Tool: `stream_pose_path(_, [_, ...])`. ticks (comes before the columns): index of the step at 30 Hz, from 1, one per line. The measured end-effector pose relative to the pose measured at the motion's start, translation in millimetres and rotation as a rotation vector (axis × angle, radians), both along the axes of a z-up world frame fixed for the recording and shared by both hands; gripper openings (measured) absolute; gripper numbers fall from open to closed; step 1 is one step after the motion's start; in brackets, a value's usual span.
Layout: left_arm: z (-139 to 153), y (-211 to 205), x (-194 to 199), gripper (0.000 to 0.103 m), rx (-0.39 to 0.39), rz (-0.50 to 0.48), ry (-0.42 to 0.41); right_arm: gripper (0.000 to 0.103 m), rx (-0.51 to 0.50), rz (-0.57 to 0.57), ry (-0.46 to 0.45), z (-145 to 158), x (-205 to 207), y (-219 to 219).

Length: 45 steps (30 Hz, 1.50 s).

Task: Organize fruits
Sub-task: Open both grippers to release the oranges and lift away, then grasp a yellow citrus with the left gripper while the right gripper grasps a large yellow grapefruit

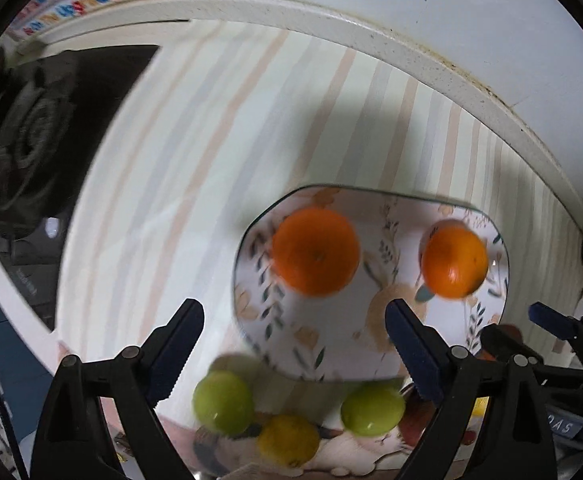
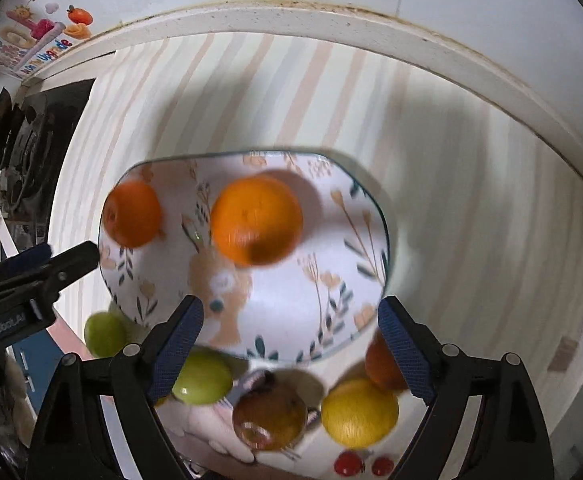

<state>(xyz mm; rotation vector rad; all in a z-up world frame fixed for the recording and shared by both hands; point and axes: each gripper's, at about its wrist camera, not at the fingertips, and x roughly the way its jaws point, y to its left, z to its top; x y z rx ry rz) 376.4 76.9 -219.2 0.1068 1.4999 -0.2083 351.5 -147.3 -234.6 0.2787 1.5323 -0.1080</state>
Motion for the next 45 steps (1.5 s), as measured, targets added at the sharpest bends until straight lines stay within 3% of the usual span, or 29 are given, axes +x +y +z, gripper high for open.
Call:
stream_pose_path(7, [38.9,4.6,-21.3,0.093,-0.01,0.016,-0.075,0.091,-0.016,-0.004,-0.048,30.8,-41.4,11.7])
stream_pose_path(21, [87.6,8.5,-87.5,0.093,-0.027,0.014,-0.252,0.091,-0.064,0.007,-0.218,106.4,-117.8,38.5])
stream_pose_path(30, [110.2,12.6,-117.2,0.093,-0.074,0.004,-0.285,0.091,-0.047,0.0,-0.275,136.3,-154.4,44.5])
stream_pose_path(36, [95.4,17.2,-122.2,0.093,-0.064,0.017,-0.263,0.091,-0.013,-0.049,-0.257,123.3,-161.9,31.7])
stream_pose_path(45, [15.0,14.6,-117.6,0.091,0.009,0.006,-0.123,0.091,0.054,-0.225,-0.131,42.1,-159.1,-24.3])
